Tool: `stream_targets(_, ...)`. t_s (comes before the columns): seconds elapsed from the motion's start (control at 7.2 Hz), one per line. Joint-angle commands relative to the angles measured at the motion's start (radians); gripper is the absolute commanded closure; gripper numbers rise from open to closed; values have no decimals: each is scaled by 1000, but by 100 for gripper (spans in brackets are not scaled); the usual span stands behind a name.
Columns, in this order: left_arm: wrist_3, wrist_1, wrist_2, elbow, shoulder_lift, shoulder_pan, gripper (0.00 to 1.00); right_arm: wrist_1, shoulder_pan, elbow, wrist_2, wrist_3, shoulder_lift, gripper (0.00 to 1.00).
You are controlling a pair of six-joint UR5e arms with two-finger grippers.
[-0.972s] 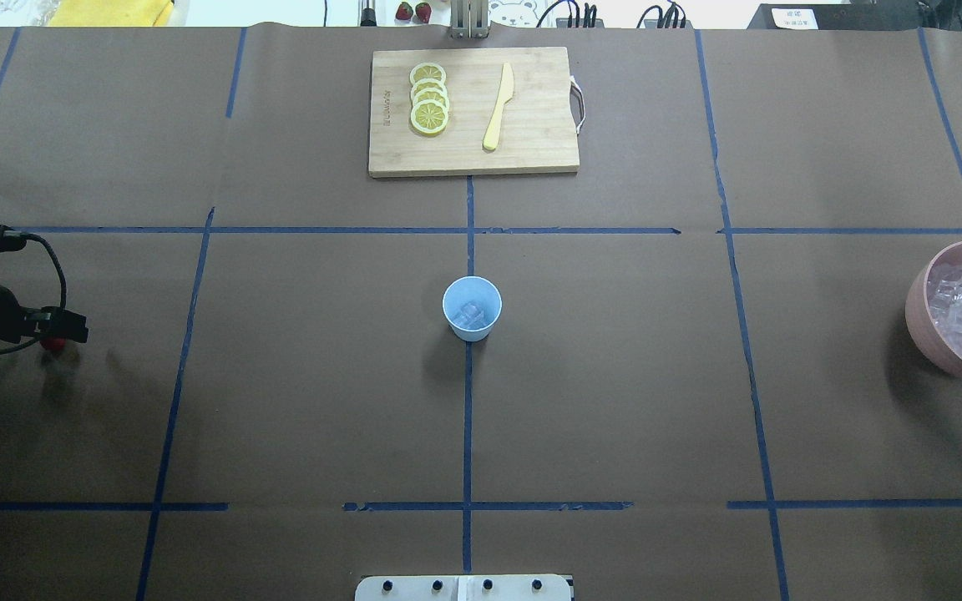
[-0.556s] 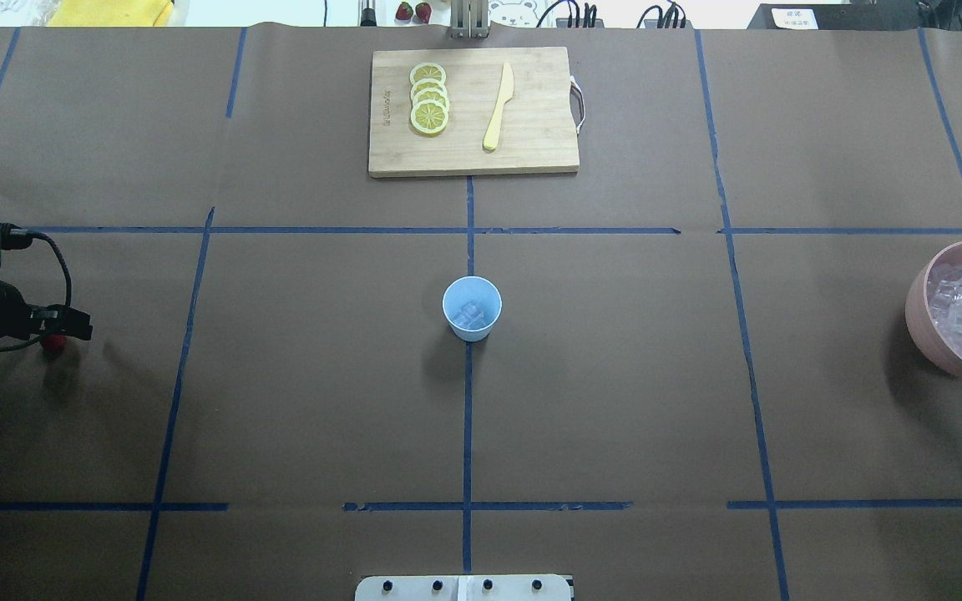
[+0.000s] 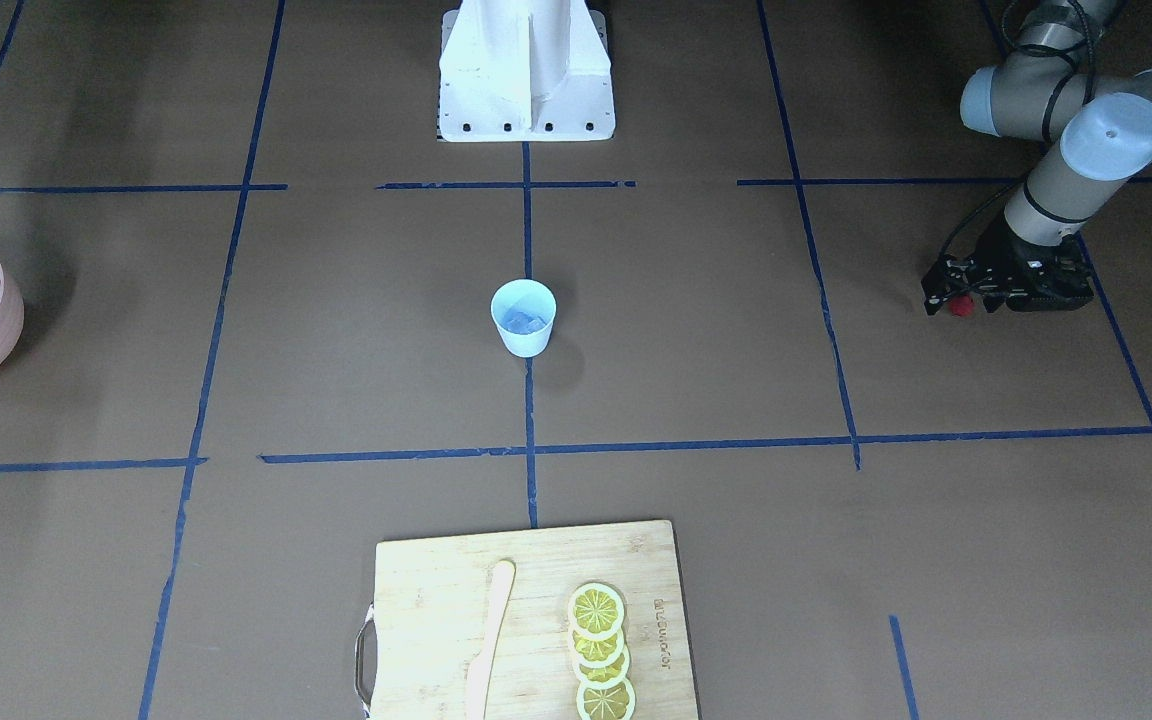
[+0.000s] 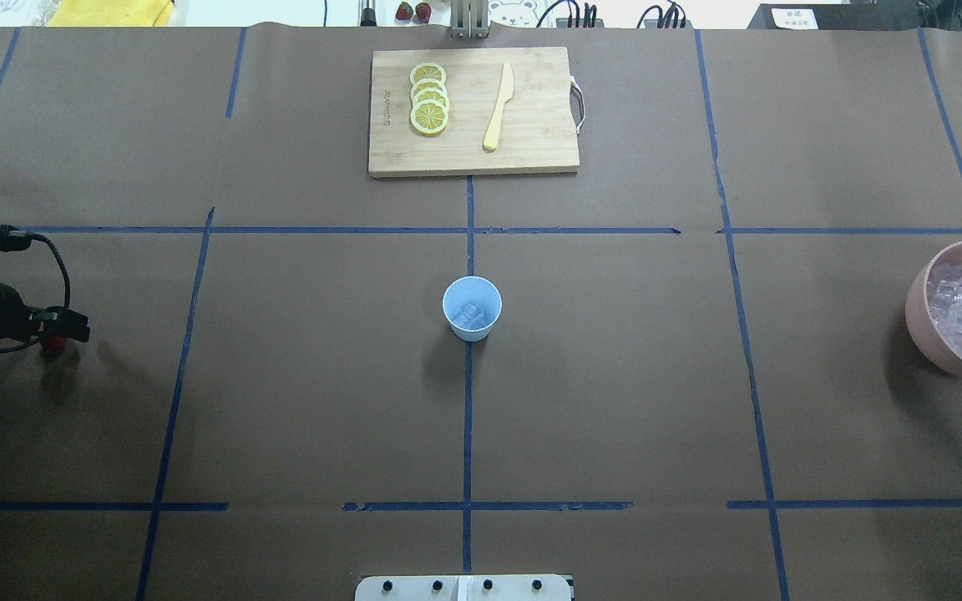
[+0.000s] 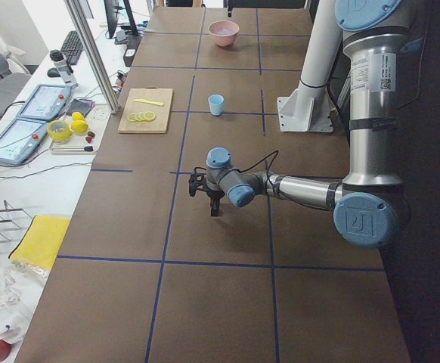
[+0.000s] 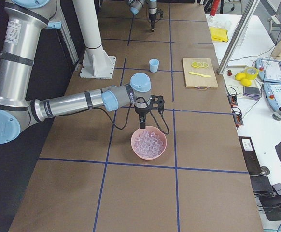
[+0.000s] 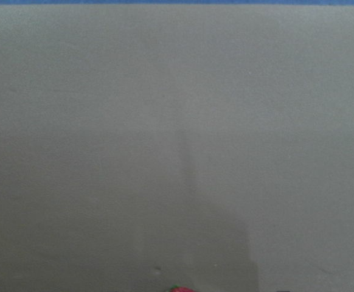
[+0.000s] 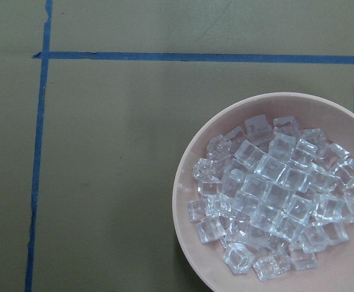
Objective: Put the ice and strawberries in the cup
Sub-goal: 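Close the left gripper on the red strawberry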
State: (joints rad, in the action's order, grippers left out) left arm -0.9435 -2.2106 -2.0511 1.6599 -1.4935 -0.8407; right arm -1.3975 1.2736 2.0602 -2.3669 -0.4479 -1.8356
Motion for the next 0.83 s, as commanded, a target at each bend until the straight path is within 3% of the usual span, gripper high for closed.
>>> stream_targets(0.0,-1,3,-1,0,2,2,35,0,1,-2,-2,0,1,1)
stream_targets(0.28,-1,5,-1,-6,2,2,64,0,0,-2,0,0,2,1)
stream_targets(0.42,-1,5,-1,-6,4,2,91,-2,0,-2,0,0,4,1)
stream_targets(0.56,-4,3,-1,7,4,2,100,-23,0,3,0,0,10,1)
stream_targets(0.69,-12,5,-6,35,4,0,100,-23,1,5,0,0,13,1)
